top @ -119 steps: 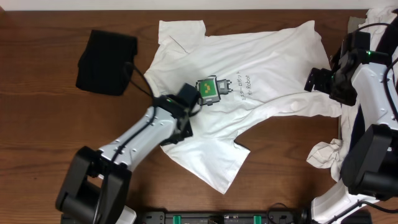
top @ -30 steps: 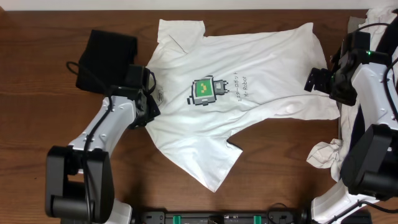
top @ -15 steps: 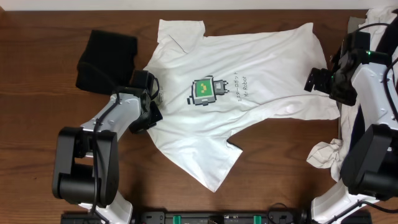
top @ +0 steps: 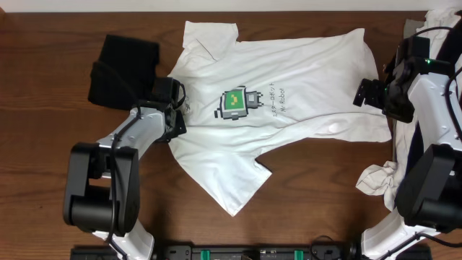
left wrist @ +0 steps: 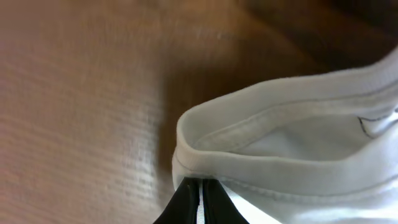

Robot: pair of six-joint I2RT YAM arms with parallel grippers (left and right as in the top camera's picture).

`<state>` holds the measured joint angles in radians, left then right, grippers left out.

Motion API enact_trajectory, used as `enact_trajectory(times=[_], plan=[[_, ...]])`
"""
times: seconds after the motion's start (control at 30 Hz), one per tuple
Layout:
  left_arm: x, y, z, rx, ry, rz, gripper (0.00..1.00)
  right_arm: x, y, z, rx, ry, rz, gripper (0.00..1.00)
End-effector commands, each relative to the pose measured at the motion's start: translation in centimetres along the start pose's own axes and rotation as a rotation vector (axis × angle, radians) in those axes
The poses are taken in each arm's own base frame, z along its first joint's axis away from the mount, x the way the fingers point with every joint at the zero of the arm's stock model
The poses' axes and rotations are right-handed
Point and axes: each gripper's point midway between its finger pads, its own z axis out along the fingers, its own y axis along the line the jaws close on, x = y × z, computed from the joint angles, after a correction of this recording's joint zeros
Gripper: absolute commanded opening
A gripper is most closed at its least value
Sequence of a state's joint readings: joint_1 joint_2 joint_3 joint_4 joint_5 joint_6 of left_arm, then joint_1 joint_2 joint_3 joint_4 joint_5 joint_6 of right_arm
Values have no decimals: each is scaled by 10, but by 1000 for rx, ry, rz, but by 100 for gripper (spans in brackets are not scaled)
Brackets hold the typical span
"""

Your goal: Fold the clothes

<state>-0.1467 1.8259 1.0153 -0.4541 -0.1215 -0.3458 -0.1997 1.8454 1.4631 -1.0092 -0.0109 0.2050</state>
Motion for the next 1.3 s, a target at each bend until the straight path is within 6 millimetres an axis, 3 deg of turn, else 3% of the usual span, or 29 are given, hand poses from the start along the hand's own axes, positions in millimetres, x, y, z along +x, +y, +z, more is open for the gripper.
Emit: enact_trajectory(times=[0.0,0.33,0.5,0.6,0.67,0.8,0.9,1.03,1.1,1.27], plan=[[14,21,26,-119,51,73,7,2,-1,3,-2,11,20,99],[-7,54,27,-176,26,4,7,2,-1,3,-2,11,20,99],[-22,48,10,-140,3,-8,7,2,-1,3,-2,11,20,99],[-35,34,-13,-75,-41,-12,8,2,-1,3,-2,11,19,99],[-45,27,-37,-32,-91,-44,17,2,-1,3,-2,11,20,99],[-56,29,-90,21,-191,-174,47,2,-1,3,-2,11,19,99],[-50,36,-127,60,-233,-266,51,2,-1,3,-2,11,19,99],[-32,20,-161,220,-201,-265,52,2,-1,3,-2,11,20,99],[-17,18,-165,245,-147,-296,53,2,-1,3,-2,11,19,99],[32,29,-153,172,51,-343,53,2,-1,3,-2,11,20,99]])
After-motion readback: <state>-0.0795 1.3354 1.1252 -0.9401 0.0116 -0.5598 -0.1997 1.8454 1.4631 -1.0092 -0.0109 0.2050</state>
